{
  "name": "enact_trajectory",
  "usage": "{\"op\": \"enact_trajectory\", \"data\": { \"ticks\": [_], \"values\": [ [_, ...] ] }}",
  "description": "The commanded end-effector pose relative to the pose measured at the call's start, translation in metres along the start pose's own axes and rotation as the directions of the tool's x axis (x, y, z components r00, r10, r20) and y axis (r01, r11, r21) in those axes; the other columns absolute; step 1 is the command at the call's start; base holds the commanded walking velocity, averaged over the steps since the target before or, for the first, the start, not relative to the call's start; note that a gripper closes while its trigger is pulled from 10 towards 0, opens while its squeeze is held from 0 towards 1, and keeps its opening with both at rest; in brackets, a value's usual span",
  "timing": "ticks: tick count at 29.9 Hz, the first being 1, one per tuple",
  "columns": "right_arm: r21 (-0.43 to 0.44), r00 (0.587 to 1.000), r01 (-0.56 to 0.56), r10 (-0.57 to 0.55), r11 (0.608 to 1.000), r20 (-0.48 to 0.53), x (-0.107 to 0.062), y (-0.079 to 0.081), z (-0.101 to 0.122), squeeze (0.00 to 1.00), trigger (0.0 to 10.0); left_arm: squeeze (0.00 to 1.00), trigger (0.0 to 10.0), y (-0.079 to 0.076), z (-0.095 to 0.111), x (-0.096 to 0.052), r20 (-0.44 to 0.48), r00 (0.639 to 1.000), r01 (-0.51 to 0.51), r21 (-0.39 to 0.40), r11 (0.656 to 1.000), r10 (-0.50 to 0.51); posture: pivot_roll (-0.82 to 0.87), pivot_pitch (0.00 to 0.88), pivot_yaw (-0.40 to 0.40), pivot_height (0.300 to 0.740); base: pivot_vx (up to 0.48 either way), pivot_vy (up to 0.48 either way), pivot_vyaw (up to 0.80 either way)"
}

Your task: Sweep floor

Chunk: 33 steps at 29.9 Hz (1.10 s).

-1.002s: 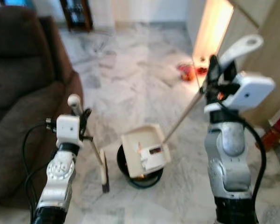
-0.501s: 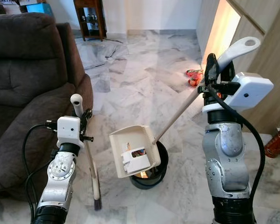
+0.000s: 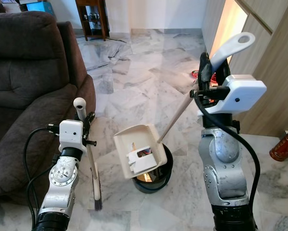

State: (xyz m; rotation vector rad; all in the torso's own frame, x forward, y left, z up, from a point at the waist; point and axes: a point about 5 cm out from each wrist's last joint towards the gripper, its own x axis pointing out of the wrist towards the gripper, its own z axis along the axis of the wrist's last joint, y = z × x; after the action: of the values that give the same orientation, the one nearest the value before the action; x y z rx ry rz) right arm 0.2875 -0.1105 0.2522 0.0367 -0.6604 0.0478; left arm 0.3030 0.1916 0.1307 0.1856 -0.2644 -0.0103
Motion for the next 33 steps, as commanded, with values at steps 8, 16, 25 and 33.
{"op": "enact_trajectory", "data": {
  "ticks": [8, 16, 25, 33],
  "values": [
    [-0.047, 0.987, -0.058, 0.064, 0.997, 0.15, -0.001, 0.016, 0.024, 0.0, 10.0, 0.0, 10.0, 0.002, 0.01, 0.004, 0.053, 0.999, -0.001, 0.013, 1.0, 0.001, 0.02, 0.053, 0.042, 0.74, 0.0, 0.0, 0.0],
    [-0.121, 0.967, -0.169, 0.189, 0.978, 0.17, -0.009, 0.039, 0.023, 0.0, 10.0, 0.0, 10.0, 0.001, 0.01, 0.004, 0.055, 0.998, 0.004, 0.017, 1.0, -0.005, 0.02, 0.058, 0.042, 0.74, 0.0, 0.0, 0.0],
    [-0.15, 0.942, -0.251, 0.277, 0.956, 0.19, -0.017, 0.058, 0.026, 0.0, 10.0, 0.0, 10.0, 0.001, 0.01, 0.003, 0.056, 0.998, 0.005, 0.018, 1.0, -0.006, 0.02, 0.058, 0.042, 0.74, 0.0, 0.0, 0.0],
    [-0.209, 0.911, -0.312, 0.354, 0.927, 0.211, -0.022, 0.07, 0.027, 0.0, 10.0, 0.0, 10.0, 0.001, 0.01, 0.003, 0.057, 0.998, 0.006, 0.017, 1.0, -0.007, 0.02, 0.065, 0.04, 0.74, 0.0, 0.0, 0.0]
  ]
}}
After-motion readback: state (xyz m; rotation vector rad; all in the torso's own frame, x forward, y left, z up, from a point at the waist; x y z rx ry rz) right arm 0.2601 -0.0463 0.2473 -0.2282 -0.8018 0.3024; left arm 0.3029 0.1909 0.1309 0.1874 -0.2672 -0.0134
